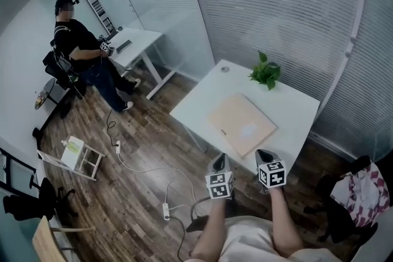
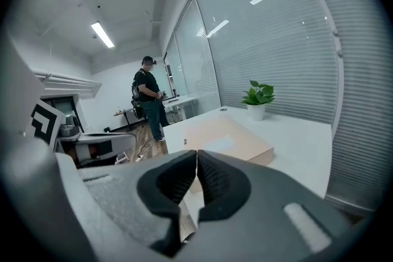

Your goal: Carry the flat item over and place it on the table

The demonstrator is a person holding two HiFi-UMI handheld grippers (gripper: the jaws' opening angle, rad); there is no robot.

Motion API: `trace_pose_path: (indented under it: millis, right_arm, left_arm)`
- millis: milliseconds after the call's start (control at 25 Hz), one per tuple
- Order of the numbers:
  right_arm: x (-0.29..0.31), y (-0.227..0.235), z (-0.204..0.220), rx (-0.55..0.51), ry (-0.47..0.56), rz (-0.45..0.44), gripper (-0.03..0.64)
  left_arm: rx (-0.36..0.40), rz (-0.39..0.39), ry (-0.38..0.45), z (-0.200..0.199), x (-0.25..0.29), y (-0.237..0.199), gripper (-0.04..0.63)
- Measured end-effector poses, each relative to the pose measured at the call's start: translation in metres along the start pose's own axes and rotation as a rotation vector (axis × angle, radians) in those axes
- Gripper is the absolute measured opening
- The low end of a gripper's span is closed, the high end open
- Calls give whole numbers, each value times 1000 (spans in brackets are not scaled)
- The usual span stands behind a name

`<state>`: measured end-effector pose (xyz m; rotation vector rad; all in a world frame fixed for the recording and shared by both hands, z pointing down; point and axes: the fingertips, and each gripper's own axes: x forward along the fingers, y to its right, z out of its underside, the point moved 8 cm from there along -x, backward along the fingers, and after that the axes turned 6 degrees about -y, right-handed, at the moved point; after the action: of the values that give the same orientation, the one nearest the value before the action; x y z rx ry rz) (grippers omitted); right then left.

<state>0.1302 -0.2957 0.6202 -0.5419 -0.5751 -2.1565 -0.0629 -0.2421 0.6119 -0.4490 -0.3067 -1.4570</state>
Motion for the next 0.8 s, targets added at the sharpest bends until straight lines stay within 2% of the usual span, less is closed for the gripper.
trace_pose_path:
  millis: [160, 360, 800]
  right_arm:
    - [0, -10, -7, -7, 14, -19, 3]
    - [3, -22, -12, 13, 31, -54, 3]
    - [4, -25, -10, 19, 25, -82, 3]
  left_arm:
    - [0, -13, 3, -1, -10, -8, 8]
    - [7, 3, 52, -14, -24, -12, 8]
    - [-3, 23, 34, -10, -26, -13, 8]
